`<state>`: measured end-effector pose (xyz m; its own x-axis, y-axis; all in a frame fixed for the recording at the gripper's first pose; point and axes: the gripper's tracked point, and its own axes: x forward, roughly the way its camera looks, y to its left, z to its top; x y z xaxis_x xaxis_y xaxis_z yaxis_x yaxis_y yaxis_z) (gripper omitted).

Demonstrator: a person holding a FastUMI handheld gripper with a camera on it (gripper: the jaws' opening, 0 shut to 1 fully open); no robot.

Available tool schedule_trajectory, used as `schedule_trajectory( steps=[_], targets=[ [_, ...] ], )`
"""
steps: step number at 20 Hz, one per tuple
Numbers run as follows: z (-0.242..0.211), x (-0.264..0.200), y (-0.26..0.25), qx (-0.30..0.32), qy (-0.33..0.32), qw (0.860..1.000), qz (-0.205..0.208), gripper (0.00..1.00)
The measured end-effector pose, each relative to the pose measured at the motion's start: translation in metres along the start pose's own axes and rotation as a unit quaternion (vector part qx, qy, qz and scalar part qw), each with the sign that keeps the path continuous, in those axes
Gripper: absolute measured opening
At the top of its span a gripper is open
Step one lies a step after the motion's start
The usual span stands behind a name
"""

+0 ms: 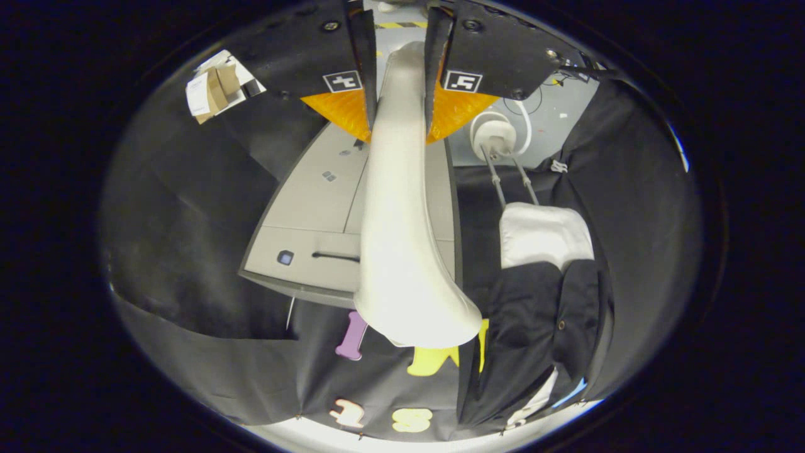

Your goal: Iron the clothes twice with a garment steamer, once on the left side and once on the right side.

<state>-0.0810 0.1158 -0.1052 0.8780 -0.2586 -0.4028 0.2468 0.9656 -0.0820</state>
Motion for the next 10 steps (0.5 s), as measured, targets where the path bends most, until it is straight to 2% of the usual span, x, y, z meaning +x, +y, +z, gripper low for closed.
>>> schedule_trajectory(
  steps=[4,10],
  targets=[
    [0.005,-0.053,-0.059,0.015,-0.038,0.999,0.005,0.34],
    [-0.008,-0.086,-0.118,0.050,-0.042,0.998,0.014,0.34]
  ],
)
